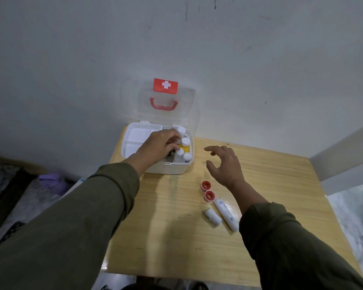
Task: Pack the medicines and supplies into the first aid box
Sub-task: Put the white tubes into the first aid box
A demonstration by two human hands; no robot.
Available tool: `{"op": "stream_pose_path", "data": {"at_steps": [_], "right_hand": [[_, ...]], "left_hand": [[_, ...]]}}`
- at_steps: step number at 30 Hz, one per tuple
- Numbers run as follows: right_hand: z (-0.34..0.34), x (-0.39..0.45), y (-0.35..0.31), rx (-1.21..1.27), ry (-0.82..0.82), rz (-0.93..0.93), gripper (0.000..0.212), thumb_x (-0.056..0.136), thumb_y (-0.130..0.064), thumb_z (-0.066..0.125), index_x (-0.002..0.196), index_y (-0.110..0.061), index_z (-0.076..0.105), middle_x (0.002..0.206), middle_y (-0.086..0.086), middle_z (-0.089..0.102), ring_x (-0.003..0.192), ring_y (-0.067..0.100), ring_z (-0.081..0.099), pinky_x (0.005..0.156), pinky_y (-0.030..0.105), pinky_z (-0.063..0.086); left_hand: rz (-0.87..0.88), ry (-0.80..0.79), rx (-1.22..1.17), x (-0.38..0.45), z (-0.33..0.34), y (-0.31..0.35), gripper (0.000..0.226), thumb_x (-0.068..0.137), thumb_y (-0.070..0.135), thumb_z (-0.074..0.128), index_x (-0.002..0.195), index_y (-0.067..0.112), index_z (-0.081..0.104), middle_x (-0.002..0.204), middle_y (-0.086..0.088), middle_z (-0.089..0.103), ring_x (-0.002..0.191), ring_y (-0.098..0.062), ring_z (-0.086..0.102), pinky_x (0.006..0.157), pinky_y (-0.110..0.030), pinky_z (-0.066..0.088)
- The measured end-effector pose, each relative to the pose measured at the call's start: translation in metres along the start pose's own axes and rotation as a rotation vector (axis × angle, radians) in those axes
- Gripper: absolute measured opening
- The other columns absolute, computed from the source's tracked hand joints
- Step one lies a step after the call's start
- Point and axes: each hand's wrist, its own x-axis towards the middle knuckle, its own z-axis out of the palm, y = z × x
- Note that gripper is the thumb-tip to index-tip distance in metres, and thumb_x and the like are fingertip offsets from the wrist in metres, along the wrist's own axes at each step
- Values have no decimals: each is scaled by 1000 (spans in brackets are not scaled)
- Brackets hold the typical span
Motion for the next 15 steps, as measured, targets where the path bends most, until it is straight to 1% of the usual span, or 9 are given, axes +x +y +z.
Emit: {"op": "stream_pose_path", "data": {"at_steps": [2,6,10,13,15], "right_hand": [[-3,-2,9,-27,-49,-3,38,81,-15,62,117,-27,60,102,1,62,104,20,50,91,37,41],[-6,-3,26,-102,-191,-32,40,83,-14,61,119,-31,58,106,0,62,106,20,49,90,37,42],[-7,0,39,-138,-346,-92,42,82,-14,64,119,-34,57,108,-2,61,103,18,49,88,34,44],[-6,7,48,-154,-464,-138,45,81,-17,68,119,-38,55,112,-4,61,104,16,51,87,33,46],[-7,12,54,-151,-529,-177,46,80,-17,69,119,-37,55,113,-3,61,103,15,52,86,30,45]], "left_hand": [[12,57,17,-3,2,5,19,84,13,65,104,15,62,102,-5,66,95,-18,62,85,-29,50],[-28,131,-26,-12,7,18,23,83,20,69,105,16,62,100,0,64,89,-11,59,81,-21,44],[-45,232,6,-26,14,31,30,79,25,73,104,14,62,98,-1,65,88,-13,58,79,-24,45],[-55,331,65,-41,26,39,31,78,29,74,101,13,62,95,2,64,84,-12,56,75,-23,43],[-68,382,77,-55,39,43,32,76,32,75,99,13,63,92,1,65,81,-12,57,73,-24,44]]}}
